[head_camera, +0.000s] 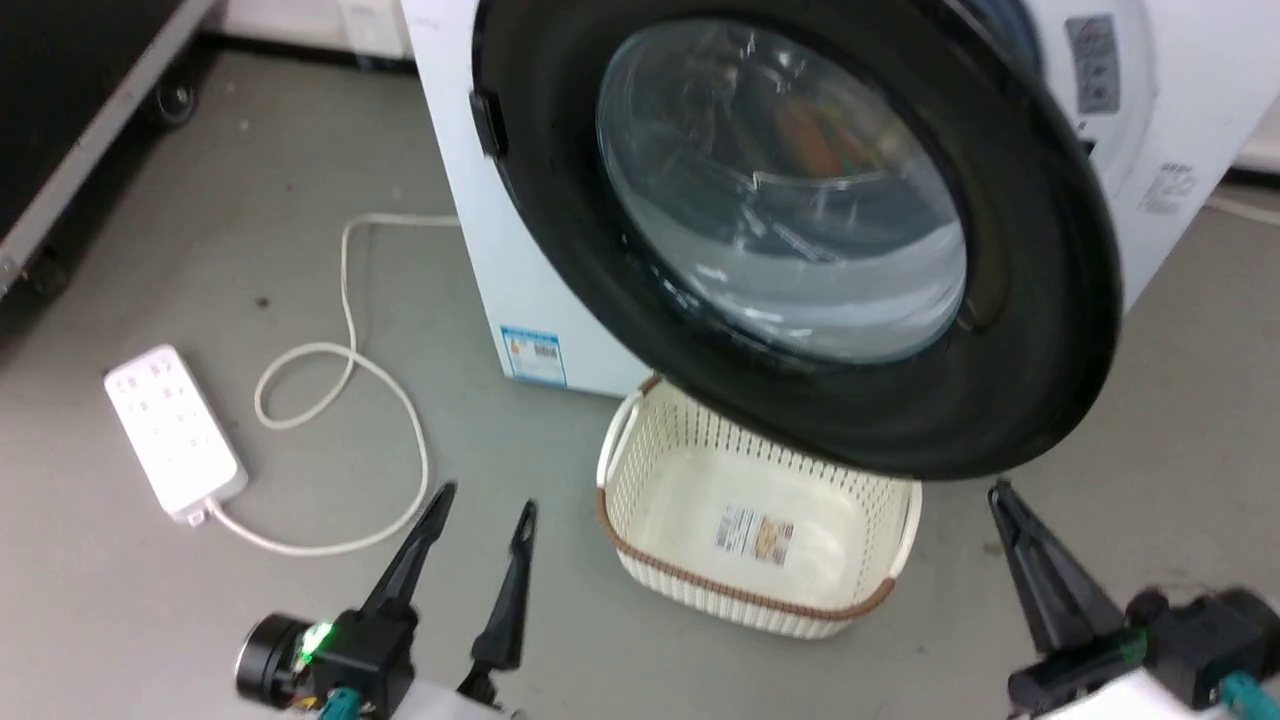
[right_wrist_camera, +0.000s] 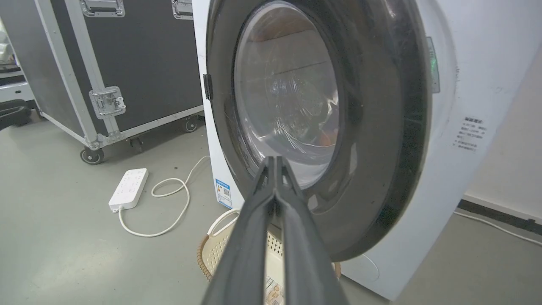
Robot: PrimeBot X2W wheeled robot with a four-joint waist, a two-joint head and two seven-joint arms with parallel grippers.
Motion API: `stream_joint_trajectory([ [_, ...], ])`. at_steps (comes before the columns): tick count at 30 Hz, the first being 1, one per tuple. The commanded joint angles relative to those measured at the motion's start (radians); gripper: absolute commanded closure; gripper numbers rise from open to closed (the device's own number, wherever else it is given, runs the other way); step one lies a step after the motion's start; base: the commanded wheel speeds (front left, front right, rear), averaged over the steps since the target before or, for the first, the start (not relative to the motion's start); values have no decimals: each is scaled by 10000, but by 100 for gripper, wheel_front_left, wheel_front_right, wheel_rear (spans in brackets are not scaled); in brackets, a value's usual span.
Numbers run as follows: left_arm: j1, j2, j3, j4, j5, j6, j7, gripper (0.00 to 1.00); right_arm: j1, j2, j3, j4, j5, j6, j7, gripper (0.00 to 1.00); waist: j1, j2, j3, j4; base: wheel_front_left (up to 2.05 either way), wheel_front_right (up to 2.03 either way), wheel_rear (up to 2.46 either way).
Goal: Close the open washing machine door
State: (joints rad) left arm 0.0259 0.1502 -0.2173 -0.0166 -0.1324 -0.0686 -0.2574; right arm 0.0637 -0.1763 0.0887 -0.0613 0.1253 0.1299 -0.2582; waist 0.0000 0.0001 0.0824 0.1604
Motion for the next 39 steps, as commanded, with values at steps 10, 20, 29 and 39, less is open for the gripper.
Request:
stream_joint_trajectory([
  [10,-1146,-679,-192,-319,639,-278,-43,0,-3562,-2848,1182,1747,1462,8,201,100,0,-1,2207,68,0,0,0],
  [20,-1893,-921,-552,-506,849,-160,-43,0,-7191,-4583,2012,3837,3327,8,511,100,0,-1,3625,201,0,0,0],
  [29,-2386,-980,-729,-598,747,53,-43,0,-9747,-5206,2436,5502,4030,8,639,100,0,-1,4273,357,0,0,0],
  [39,-2448,-996,-578,-586,546,191,-43,0,-10658,-5159,2986,6772,4404,8,279,100,0,-1,3939,366,0,0,0],
])
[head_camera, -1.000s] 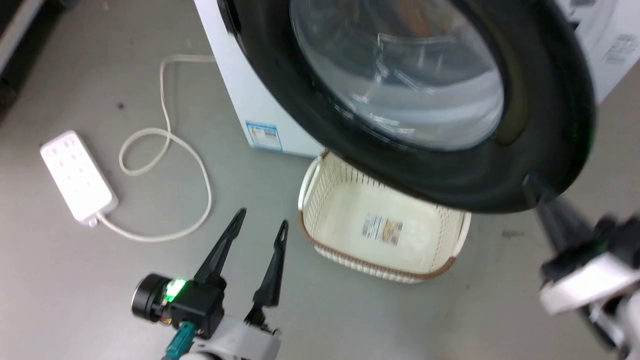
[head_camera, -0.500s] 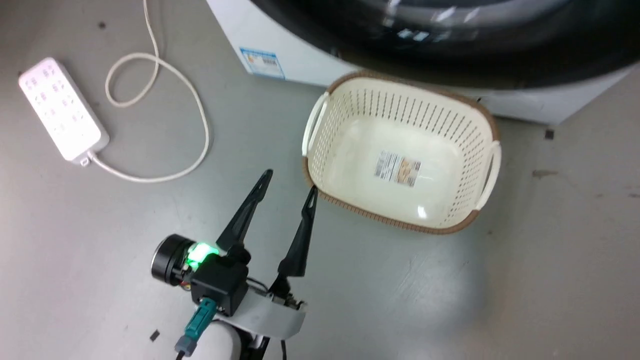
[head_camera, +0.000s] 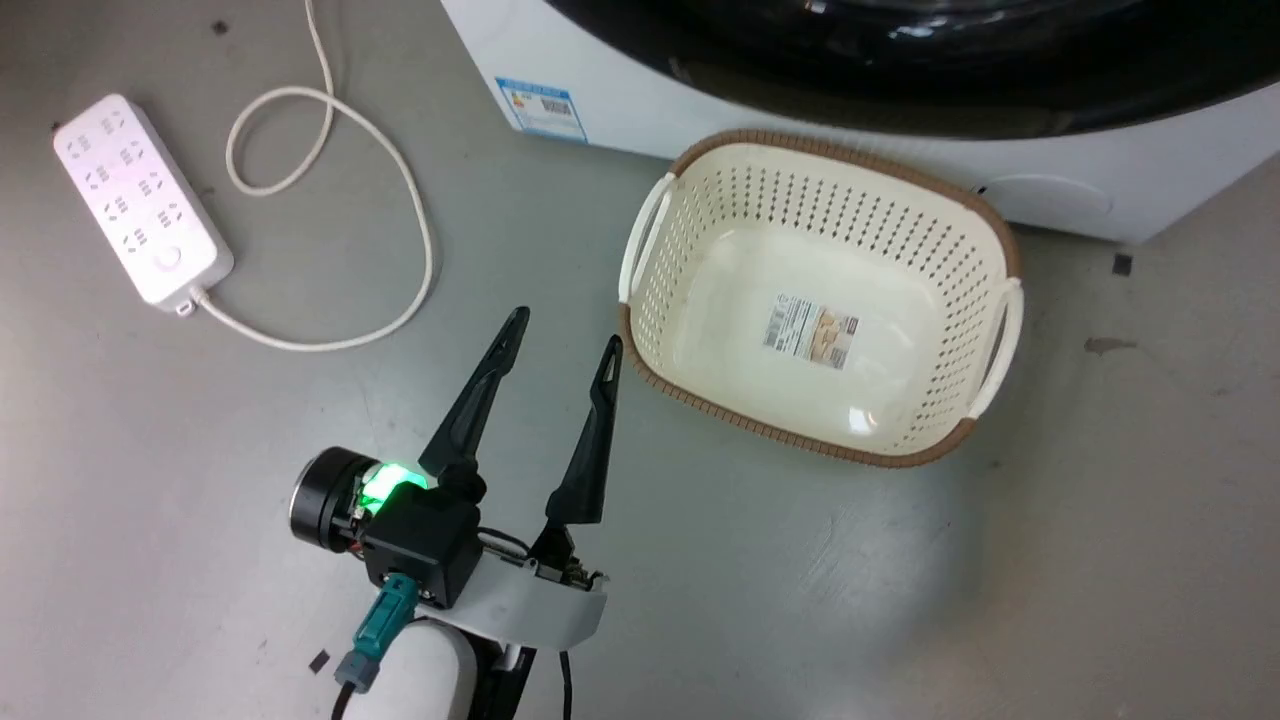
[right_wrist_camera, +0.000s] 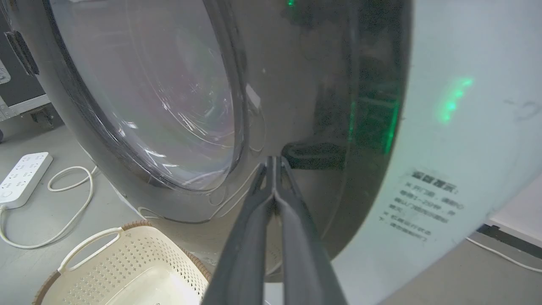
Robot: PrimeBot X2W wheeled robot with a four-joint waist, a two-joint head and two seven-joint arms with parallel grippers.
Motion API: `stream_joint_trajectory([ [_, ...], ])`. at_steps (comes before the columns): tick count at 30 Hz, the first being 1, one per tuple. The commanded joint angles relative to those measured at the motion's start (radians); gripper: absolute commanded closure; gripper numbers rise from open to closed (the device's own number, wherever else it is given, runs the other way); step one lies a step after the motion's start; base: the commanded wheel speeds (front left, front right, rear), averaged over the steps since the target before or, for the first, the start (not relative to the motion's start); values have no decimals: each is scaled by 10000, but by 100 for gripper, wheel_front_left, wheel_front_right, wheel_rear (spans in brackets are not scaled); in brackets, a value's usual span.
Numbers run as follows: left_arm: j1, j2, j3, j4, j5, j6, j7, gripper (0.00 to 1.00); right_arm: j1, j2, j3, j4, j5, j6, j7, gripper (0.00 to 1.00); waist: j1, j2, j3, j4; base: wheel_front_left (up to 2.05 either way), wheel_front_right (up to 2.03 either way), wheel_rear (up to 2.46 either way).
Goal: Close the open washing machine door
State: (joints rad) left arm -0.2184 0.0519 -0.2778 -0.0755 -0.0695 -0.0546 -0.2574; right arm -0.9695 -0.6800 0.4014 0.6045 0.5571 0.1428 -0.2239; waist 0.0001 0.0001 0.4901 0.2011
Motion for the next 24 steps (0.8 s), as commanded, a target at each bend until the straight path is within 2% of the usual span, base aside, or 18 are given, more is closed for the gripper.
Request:
stream_joint_trajectory([
  [1,32,-13,29,42,-128,52,-43,0,-249,-59,-82,214,103,-121,-120,100,-1,-1,-279,-66,0,0,0],
  [5,220,-14,90,212,-403,47,-43,0,267,275,6,523,216,-121,-290,100,-1,-1,-994,-187,0,0,0],
  [6,286,-14,136,279,-431,34,-43,0,440,364,6,554,227,-121,-317,87,-1,-1,-1185,-230,0,0,0],
  [8,434,-15,262,438,-494,-7,-43,0,879,612,-87,584,254,-121,-355,0,-1,-1,-1648,-351,0,0,0],
  [13,881,-15,570,919,-592,-180,-43,0,2484,1176,-688,-211,-53,-121,-374,0,-1,-1,-2814,-613,0,0,0],
  [16,1245,-15,887,1319,-1037,-209,-43,0,3752,1768,-1776,-952,-257,-121,-376,0,-1,-1,-3444,-779,0,0,0],
  [19,1498,-15,1157,1663,-1000,-256,-43,0,5092,2431,-2751,-1899,-919,-121,-377,0,-1,-1,-3870,-945,0,0,0],
  [21,1659,-16,1321,1857,-947,-280,-43,0,5985,3016,-3389,-2520,-1306,-121,-377,0,-1,-1,-4118,-1055,0,0,0],
  [22,1895,-16,1531,2106,-920,-324,-43,0,7202,3930,-4205,-3306,-1881,-121,-377,0,-1,-1,-4461,-1198,0,0,0],
  [24,2017,-16,1644,2220,-885,-354,-43,0,7941,4500,-4509,-3784,-2255,-121,-378,0,-1,-1,-4617,-1277,0,0,0],
])
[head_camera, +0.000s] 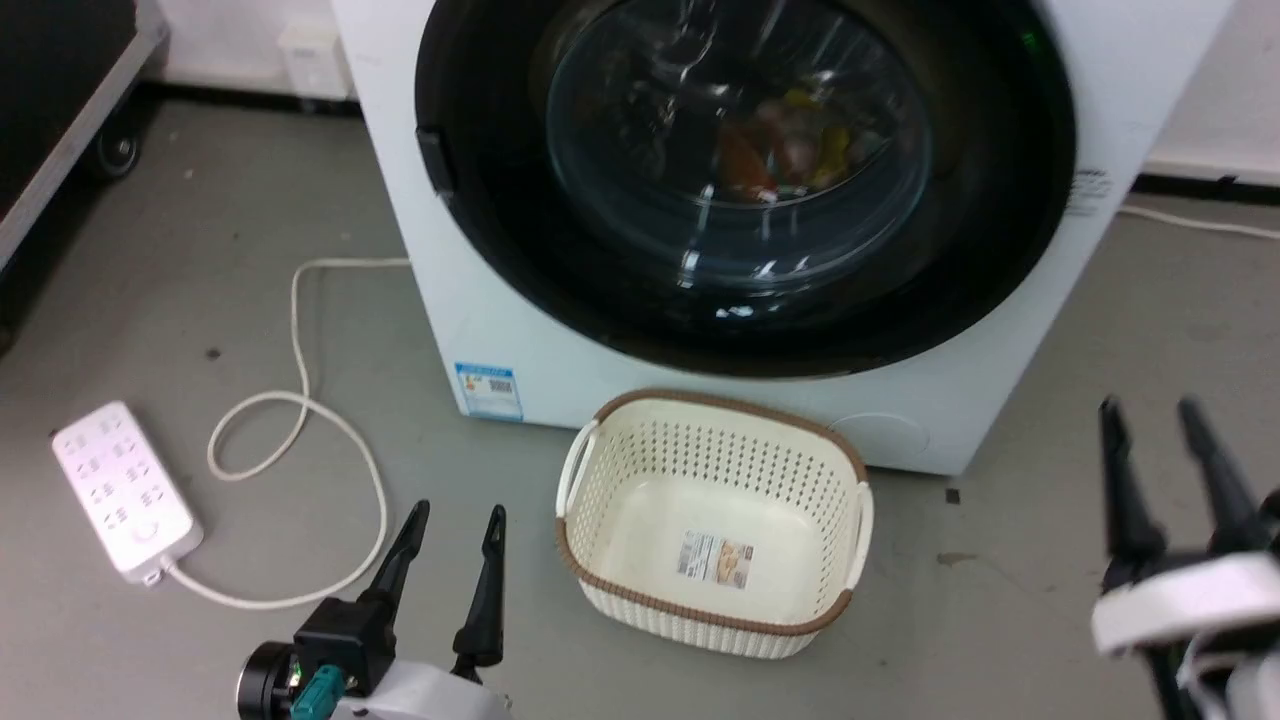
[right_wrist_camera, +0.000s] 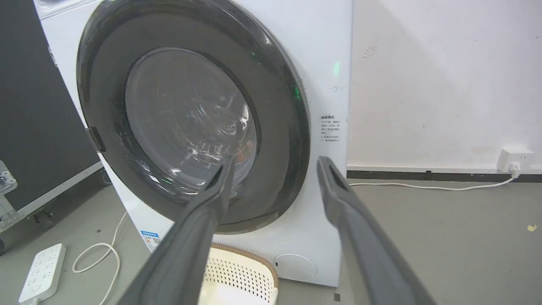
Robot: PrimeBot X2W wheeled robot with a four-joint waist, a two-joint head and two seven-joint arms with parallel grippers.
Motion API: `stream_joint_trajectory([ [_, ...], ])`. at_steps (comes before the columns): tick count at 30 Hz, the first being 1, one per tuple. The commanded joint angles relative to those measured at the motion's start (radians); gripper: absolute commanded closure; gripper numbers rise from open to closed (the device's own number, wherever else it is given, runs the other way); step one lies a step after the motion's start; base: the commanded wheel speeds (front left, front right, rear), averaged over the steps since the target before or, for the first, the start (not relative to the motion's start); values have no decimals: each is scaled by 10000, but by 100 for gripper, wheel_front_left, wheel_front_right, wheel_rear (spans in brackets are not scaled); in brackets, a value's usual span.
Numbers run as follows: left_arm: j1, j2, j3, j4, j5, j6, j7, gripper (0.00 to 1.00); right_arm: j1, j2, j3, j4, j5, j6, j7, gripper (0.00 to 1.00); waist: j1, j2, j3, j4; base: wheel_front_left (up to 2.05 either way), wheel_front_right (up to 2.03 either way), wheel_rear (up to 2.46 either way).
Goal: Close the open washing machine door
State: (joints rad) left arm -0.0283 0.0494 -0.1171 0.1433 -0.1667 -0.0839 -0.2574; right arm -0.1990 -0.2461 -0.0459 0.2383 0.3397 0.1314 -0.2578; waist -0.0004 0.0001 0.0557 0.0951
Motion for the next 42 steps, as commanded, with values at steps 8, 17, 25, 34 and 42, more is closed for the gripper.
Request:
stream_joint_trajectory([
  [8,304,9,228,142,225,-127,-43,0,2238,1600,-560,-1696,-1046,-7,-39,0,4,-1,-631,-390,0,0,0],
  [17,237,9,120,493,204,-34,-43,0,3086,1916,-402,-1863,-1470,-7,-39,0,4,-1,-621,-382,0,0,0],
  [25,227,0,23,598,259,-82,1,100,2974,1885,-389,-1507,-1370,0,1,100,5,-1,-612,-328,0,0,0],
  [34,229,-3,72,518,296,-39,118,100,2930,1886,-358,-1538,-1449,0,107,100,5,-1,-609,-349,0,0,0],
  [42,233,-3,145,388,387,20,281,100,2867,1891,-303,-1594,-1578,-1,271,100,5,-1,-605,-389,0,0,0],
])
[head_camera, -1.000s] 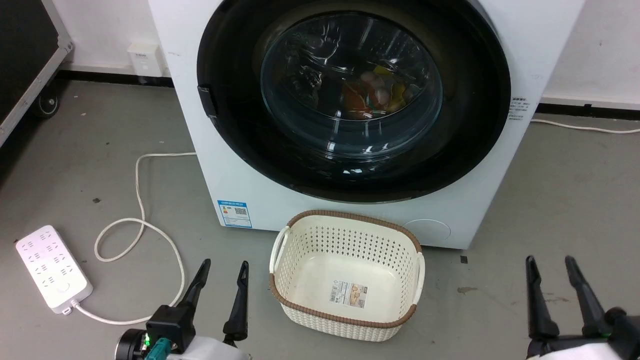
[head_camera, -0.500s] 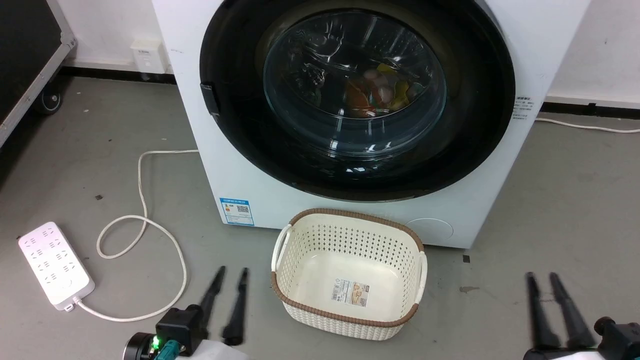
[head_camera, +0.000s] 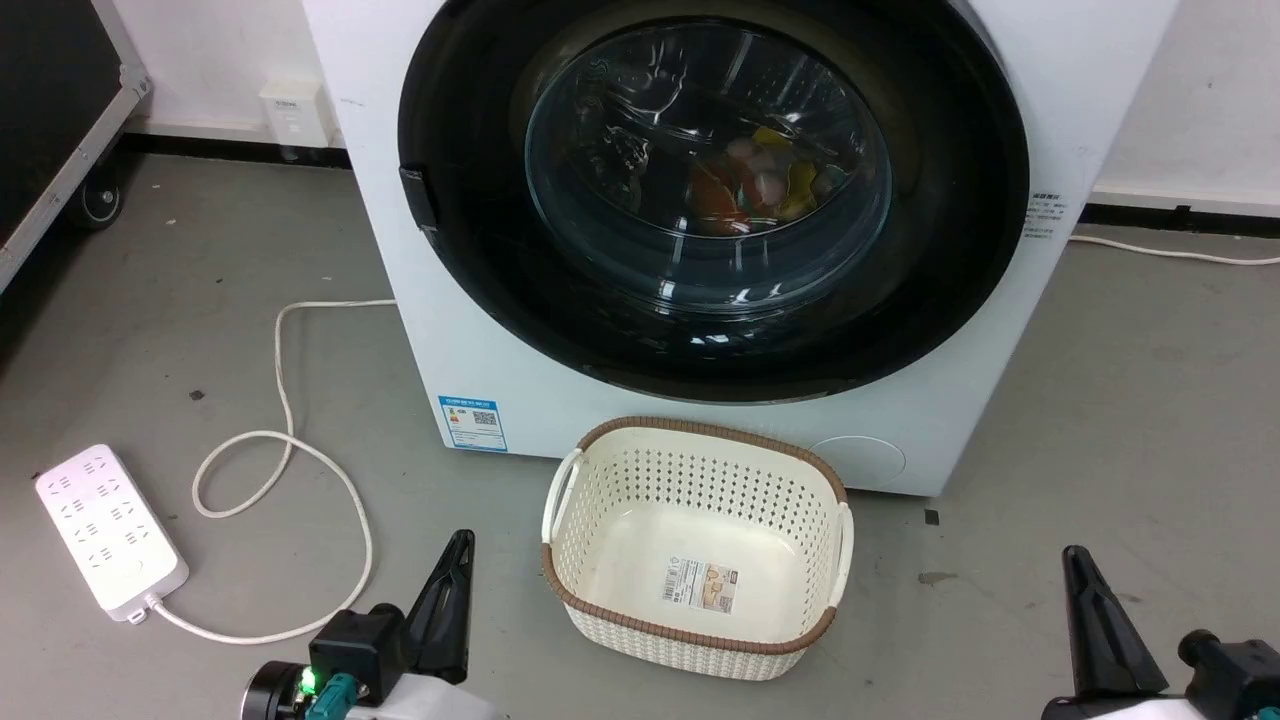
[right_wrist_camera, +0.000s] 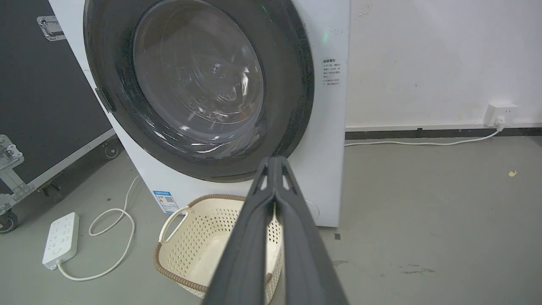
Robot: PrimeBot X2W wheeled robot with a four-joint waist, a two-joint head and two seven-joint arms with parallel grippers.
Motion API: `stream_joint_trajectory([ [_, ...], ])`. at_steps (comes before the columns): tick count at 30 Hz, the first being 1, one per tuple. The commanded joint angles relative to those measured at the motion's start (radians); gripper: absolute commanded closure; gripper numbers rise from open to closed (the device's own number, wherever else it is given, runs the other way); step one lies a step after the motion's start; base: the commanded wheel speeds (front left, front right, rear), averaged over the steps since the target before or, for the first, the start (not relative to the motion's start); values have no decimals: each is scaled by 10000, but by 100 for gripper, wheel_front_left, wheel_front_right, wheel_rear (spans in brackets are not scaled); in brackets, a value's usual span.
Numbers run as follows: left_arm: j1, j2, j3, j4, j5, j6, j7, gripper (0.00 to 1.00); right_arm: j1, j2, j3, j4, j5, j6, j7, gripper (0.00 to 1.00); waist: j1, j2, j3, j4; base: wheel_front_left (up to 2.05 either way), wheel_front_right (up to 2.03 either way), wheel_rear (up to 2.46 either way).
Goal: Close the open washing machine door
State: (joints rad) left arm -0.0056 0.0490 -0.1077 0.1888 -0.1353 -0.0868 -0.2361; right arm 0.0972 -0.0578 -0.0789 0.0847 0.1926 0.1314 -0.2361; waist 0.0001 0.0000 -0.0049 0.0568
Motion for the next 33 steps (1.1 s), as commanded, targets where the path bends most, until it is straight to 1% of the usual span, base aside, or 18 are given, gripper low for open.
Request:
stream_joint_trajectory([
  [1,6,1,60,-82,84,56,89,100,-102,8,33,-65,-124,-1,75,100,0,0,1,-11,0,0,0],
  [33,20,4,344,-586,438,282,722,100,-345,27,244,-283,-626,-3,713,100,0,0,14,-166,0,0,0],
])
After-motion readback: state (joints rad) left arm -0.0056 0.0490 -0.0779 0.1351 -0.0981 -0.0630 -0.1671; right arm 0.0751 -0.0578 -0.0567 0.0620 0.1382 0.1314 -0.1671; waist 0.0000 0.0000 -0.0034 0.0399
